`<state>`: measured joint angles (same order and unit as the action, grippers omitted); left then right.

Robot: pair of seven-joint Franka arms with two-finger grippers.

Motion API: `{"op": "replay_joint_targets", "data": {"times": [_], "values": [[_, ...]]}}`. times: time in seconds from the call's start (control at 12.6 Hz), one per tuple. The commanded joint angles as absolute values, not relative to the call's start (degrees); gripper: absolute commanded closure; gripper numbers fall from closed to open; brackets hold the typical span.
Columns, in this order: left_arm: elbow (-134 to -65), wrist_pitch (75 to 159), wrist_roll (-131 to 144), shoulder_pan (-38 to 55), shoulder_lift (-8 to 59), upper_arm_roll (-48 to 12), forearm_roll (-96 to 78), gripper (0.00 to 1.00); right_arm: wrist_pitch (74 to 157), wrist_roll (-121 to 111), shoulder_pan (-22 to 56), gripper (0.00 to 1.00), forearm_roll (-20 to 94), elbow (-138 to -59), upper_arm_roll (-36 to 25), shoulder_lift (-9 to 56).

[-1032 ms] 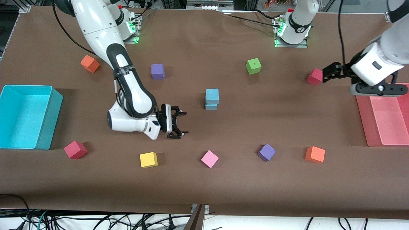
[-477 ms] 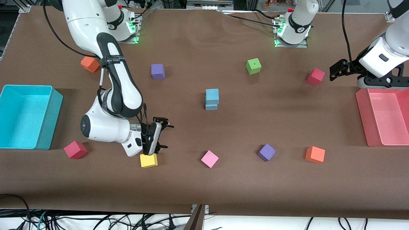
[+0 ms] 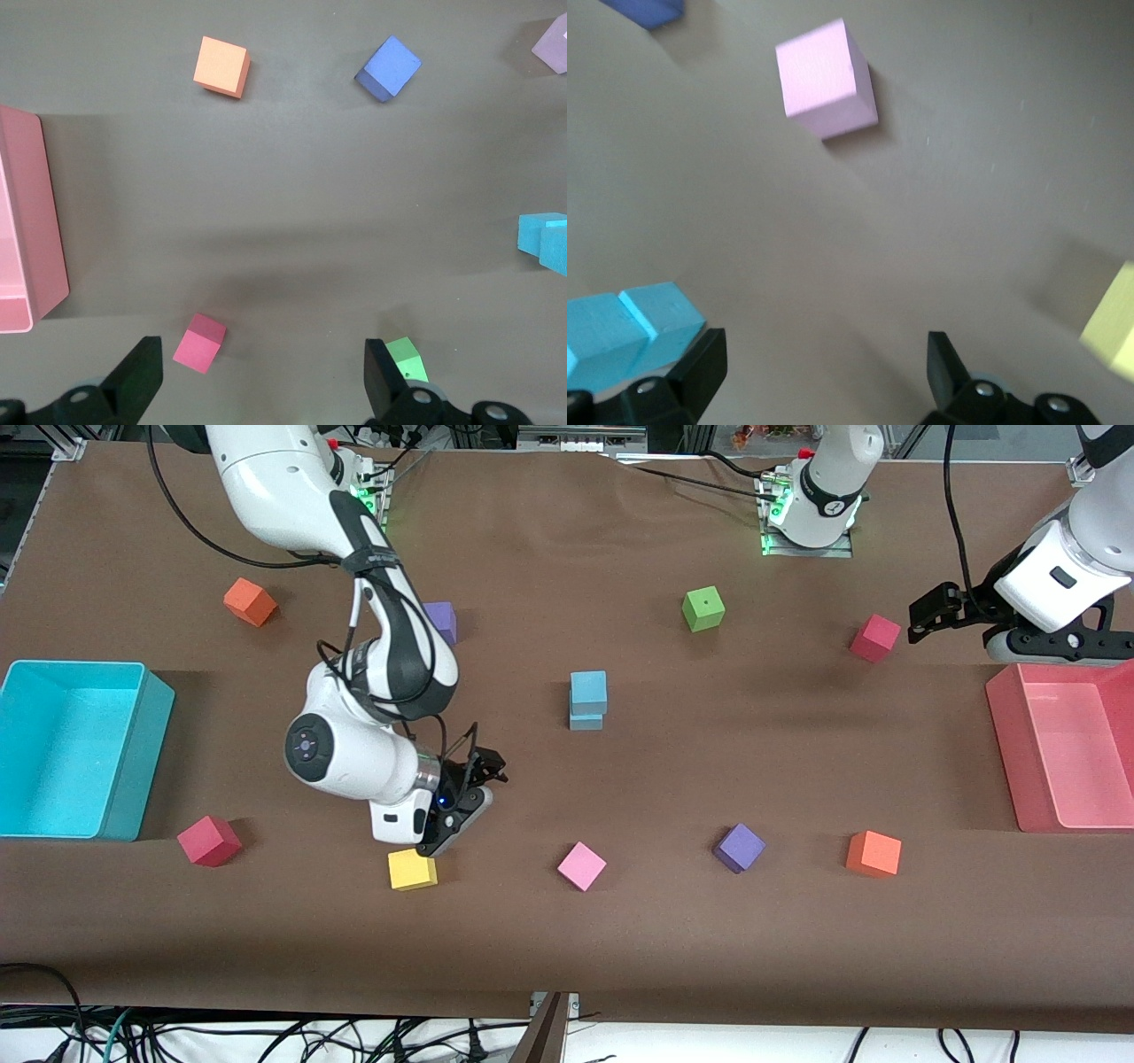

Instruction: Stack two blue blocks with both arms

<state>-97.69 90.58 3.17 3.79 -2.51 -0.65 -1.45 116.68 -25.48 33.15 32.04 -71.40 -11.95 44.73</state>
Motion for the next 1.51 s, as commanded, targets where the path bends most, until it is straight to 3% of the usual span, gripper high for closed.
{"op": "replay_joint_targets", "data": {"times": [0.0,0.24,0.4,0.64,0.87,1.19,1.43], "values": [[-99.6,91.2,1.9,4.6,-4.4,0.3,-2.5,0.00,111.2,-13.9,31.6,0.00,24.5,-74.1,-13.5,39.6],[-99.6,91.0,1.9,4.7,-4.5,0.3,-2.5,0.00,110.8,-15.4,23.4,0.00,18.6,-82.8,-13.4,31.0],[-99.6,91.0,1.9,4.7,-4.4,0.3,-2.5,0.00,110.5,-15.5,18.6,0.00,16.7,-84.6,-13.4,26.9],[-99.2,90.6,1.8,4.1,-3.9,0.1,-2.6,0.00,108.2,-15.8,13.9,0.00,4.4,-86.9,-13.4,19.2],[-98.5,90.0,1.8,4.0,-3.4,-0.1,-2.5,0.00,103.4,-15.6,9.5,0.00,3.5,-87.1,-13.2,12.5],[-98.3,89.5,1.5,4.0,-4.0,-0.4,-2.5,0.00,95.6,-12.8,6.5,0.00,2.2,-87.1,-12.7,8.5],[-98.3,88.5,1.5,4.0,-4.0,-0.3,-2.3,0.00,92.6,-1.5,3.8,0.00,2.0,-88.3,-8.2,6.8]]}}
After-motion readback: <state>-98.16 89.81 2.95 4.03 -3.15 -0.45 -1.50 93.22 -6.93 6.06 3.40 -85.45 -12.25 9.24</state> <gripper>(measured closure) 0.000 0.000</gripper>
